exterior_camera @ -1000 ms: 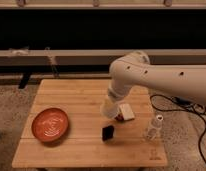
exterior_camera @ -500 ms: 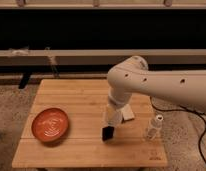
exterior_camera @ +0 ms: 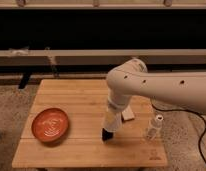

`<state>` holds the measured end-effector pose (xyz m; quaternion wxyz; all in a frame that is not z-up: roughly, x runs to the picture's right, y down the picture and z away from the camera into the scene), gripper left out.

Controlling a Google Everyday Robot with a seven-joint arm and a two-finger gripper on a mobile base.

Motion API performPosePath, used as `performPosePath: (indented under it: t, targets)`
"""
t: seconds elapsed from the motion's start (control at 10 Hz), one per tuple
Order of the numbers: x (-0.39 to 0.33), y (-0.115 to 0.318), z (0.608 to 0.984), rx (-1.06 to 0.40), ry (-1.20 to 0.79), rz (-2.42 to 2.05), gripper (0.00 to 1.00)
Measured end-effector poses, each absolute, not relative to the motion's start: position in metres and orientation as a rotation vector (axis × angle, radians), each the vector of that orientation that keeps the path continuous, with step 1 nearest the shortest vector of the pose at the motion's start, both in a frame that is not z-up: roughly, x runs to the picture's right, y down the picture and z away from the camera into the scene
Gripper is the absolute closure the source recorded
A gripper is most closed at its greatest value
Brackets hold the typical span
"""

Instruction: Place the ceramic cup over the eraser

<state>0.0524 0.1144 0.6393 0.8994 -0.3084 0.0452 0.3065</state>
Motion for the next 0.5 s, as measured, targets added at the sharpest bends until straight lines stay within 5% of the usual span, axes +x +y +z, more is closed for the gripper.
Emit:
performPosePath:
  t: [0.5]
  targets:
    - [0.041, 0.13, 0.642, -0.717, 0.078, 0.586, 1.0]
